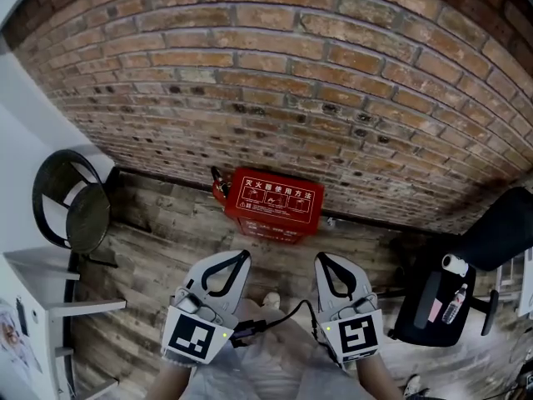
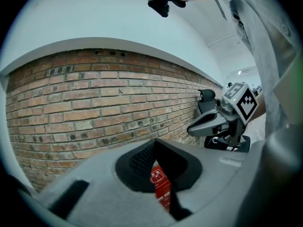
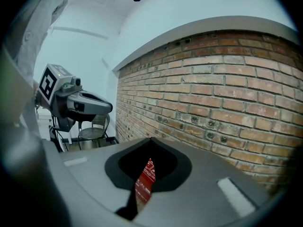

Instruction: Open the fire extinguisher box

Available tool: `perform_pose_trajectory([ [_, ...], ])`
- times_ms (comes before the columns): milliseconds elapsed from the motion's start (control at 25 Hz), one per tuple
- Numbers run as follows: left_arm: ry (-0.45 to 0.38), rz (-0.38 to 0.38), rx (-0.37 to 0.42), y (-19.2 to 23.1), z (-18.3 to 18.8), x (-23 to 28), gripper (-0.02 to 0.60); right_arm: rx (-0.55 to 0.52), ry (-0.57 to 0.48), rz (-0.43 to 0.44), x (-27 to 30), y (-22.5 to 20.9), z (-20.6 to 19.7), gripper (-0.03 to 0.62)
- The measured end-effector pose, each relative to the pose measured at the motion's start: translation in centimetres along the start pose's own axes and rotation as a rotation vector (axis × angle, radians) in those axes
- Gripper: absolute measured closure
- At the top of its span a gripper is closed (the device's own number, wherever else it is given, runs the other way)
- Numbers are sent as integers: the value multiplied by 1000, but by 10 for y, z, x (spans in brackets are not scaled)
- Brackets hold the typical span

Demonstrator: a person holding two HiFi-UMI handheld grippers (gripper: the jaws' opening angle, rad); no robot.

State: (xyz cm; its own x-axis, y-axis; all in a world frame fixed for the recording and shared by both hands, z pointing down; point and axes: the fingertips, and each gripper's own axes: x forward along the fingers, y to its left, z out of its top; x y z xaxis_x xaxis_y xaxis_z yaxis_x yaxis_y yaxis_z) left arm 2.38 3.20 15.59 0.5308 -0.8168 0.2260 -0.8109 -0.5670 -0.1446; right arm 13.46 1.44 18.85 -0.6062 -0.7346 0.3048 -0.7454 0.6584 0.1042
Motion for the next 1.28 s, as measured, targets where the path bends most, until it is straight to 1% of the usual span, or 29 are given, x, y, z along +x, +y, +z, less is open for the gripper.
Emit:
perform_pose_trajectory([
  [440,40,-35,28,21,-13,23,581,53,50,-6,22,-11,-19,585],
  [800,66,-76,31,36,-33,30,581,53,79,-20,45,-7,-30,585],
  [920,87,-83,33,39,-44,32,581,63,86,-16,51,-3,-38,585],
  [1080,90,-89,19,43,-57,35,581,69,123,-5,61,3,-53,585],
  [1280,113,-83,-7,52,-86,39,581,56,167,7,83,7,-73,585],
])
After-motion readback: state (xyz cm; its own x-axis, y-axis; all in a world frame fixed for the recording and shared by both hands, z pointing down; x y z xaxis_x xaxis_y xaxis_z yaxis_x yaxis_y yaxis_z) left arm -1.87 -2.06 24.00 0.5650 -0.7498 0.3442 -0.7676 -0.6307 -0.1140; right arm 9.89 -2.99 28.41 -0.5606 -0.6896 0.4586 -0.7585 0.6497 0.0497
